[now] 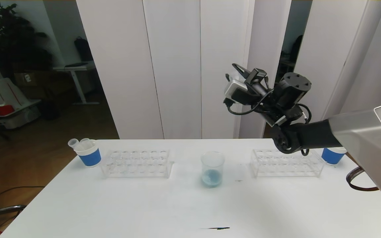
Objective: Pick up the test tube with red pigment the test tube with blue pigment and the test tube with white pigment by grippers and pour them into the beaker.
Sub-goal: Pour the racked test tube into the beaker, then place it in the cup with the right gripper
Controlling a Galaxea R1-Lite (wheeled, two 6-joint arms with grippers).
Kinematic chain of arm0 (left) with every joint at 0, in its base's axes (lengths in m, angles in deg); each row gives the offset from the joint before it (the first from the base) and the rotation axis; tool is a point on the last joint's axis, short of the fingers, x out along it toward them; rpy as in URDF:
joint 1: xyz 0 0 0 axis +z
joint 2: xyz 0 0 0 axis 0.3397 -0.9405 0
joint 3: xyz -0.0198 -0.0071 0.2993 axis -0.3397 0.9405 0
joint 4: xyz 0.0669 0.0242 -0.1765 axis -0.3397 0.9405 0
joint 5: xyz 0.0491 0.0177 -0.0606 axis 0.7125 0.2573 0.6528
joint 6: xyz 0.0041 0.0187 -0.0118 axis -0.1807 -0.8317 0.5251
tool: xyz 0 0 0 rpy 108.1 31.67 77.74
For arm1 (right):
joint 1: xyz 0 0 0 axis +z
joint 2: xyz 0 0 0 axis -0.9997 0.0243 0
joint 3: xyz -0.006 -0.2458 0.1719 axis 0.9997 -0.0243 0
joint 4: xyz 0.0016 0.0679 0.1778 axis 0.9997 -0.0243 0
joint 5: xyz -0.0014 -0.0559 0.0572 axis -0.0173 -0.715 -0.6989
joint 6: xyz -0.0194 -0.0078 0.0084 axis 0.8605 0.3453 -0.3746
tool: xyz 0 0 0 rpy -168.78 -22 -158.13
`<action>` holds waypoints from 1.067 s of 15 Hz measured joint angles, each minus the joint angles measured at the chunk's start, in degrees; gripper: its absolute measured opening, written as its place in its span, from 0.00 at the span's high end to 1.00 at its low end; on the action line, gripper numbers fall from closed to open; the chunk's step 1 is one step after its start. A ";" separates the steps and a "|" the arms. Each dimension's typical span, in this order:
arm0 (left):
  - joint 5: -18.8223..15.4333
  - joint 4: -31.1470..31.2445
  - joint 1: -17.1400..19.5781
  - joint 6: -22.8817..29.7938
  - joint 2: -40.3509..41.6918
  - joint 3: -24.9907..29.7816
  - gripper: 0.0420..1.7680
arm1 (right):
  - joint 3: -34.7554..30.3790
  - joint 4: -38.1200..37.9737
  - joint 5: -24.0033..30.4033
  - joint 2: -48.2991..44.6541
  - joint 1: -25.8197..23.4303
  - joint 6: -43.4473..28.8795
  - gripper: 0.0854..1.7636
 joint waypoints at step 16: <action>0.00 0.00 0.00 0.02 0.00 0.00 0.01 | -26.19 0.48 -28.03 -7.34 2.88 -61.77 0.69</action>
